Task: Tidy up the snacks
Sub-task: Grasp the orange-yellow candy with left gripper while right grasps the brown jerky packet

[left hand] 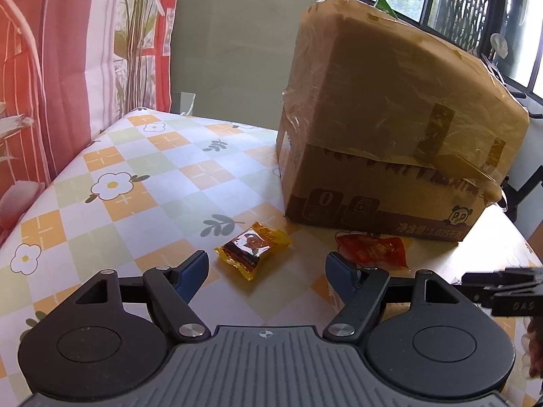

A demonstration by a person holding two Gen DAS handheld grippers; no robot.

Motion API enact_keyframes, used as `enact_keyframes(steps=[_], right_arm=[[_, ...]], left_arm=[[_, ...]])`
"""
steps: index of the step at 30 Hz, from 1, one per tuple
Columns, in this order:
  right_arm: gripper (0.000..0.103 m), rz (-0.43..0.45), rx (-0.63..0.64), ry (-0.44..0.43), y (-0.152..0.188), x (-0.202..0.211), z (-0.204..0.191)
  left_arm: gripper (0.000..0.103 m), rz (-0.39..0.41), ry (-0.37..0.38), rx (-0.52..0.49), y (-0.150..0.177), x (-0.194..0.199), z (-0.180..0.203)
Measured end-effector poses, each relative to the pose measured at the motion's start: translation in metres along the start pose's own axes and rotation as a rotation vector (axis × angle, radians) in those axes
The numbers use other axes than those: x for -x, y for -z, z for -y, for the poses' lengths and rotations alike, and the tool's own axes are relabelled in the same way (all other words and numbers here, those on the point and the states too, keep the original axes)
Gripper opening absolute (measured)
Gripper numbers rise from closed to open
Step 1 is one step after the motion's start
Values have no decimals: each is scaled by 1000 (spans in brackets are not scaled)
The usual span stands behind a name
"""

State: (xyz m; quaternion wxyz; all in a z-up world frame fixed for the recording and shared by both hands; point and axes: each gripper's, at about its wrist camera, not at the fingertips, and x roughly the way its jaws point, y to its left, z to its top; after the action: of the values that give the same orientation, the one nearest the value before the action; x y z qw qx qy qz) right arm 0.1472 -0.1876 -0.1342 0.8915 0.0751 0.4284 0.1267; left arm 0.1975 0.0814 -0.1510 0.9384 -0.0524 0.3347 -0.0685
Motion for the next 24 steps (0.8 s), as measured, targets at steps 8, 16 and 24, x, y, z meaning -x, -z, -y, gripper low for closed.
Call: enact_keyframes(steps=[8,16,24], right_arm=[[67,-33,240,-6,-13,5,4],[61,-38,366,-29,-7,-16,-2],[30,-31,330,-58,-3,-23,-7]], left_arm=[[77,-3,-4,8,1,0,-3],[77,-13,3,-4,0,-4,1],[76,-31,-1,-18,3,-11,0]])
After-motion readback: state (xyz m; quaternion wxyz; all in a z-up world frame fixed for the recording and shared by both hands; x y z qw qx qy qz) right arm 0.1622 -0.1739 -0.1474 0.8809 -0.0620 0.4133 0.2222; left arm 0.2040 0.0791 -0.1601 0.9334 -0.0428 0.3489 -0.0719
